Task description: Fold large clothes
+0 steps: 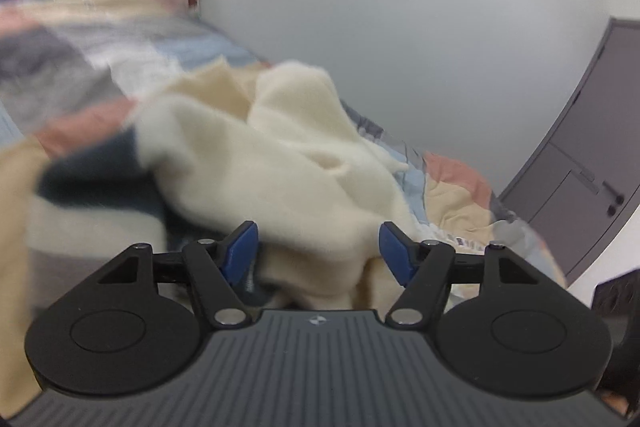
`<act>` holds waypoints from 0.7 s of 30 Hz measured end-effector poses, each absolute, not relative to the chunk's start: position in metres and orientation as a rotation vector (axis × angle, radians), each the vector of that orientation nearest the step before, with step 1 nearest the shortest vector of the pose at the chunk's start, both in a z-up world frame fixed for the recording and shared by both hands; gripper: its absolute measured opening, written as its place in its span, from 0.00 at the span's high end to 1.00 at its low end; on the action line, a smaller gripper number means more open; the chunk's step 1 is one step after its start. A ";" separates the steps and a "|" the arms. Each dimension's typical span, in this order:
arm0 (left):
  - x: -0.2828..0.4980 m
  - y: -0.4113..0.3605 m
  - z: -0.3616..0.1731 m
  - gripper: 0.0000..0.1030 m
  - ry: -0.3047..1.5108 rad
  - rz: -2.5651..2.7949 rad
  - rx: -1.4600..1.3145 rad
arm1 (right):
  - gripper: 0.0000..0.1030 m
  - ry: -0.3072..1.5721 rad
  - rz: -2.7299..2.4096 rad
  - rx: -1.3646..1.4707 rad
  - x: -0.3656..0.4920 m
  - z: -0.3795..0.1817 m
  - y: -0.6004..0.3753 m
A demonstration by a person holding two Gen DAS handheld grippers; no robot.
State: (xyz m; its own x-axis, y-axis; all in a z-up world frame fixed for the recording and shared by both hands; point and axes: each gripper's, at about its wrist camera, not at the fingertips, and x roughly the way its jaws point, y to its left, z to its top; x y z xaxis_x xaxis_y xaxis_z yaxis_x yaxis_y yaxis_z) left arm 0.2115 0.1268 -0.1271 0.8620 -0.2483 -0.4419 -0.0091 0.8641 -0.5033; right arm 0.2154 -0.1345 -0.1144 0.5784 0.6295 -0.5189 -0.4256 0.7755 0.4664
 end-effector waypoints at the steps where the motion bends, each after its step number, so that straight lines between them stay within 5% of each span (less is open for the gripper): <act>1: 0.218 0.129 -0.133 0.30 0.536 -0.138 -0.544 | 0.25 0.739 0.621 0.311 0.220 -0.118 -0.133; 5: 0.236 0.137 -0.148 0.39 0.526 -0.095 -0.606 | 0.27 0.749 0.577 0.317 0.234 -0.130 -0.131; 8: 0.245 0.140 -0.150 0.67 0.519 -0.045 -0.584 | 0.28 0.751 0.550 0.300 0.244 -0.136 -0.127; 10: 0.244 0.147 -0.150 0.84 0.491 -0.051 -0.615 | 0.46 0.768 0.533 0.297 0.252 -0.141 -0.127; 15: 0.227 0.156 -0.133 0.90 0.383 -0.062 -0.648 | 0.76 0.761 0.488 0.344 0.259 -0.139 -0.142; 21: 0.188 0.168 -0.099 0.91 0.257 -0.067 -0.657 | 0.84 0.640 0.529 0.370 0.235 -0.099 -0.165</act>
State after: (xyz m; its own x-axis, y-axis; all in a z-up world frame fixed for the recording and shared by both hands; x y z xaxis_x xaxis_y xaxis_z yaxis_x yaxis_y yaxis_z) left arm 0.1877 0.1684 -0.0994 0.9662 -0.1428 -0.2147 -0.0190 0.7909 -0.6116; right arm 0.2351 -0.1649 -0.0989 0.6780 0.5697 -0.4645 -0.3487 0.8056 0.4791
